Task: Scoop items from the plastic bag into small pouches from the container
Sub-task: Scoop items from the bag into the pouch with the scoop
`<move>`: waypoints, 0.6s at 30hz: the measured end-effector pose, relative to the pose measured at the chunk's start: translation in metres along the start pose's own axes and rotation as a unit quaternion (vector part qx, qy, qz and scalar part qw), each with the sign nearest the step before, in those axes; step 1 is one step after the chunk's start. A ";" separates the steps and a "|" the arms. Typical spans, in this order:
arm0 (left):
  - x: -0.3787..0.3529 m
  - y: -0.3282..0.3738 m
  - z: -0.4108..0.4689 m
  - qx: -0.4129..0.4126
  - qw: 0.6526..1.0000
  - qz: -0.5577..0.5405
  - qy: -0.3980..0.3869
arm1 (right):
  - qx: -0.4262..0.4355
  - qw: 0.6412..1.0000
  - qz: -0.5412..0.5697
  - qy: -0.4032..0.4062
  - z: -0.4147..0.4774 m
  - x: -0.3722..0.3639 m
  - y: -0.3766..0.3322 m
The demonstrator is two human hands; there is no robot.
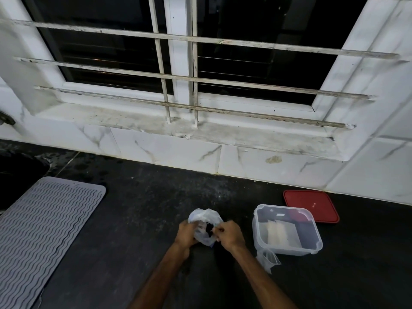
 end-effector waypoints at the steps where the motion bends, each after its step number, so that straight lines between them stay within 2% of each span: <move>1: -0.002 0.002 0.000 -0.003 1.000 -0.027 -0.001 | -0.001 1.000 0.005 -0.001 0.001 0.000 0.001; 7: -0.006 0.004 0.002 -0.016 0.998 -0.066 -0.014 | -0.013 1.000 0.009 0.010 0.004 -0.003 -0.001; 10: -0.003 0.001 0.007 -0.021 0.996 -0.086 -0.020 | -0.023 0.998 0.048 -0.020 0.004 -0.007 0.004; 14: 0.011 -0.003 0.011 -0.025 0.994 -0.099 0.029 | -0.044 0.995 0.081 -0.046 0.002 -0.005 0.006; 18: 0.024 0.004 0.005 -0.070 0.991 -0.081 0.082 | -0.039 0.989 0.114 -0.082 -0.006 0.000 -0.002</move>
Point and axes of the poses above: each hand's wrist, its own z-axis towards the middle knuckle, its own x-axis out of the back of the hand, y = z × x, the point moved 10 cm from there along z, towards the middle knuckle, and after that the axes turned 8 degrees about -z, right-handed, at the moved point
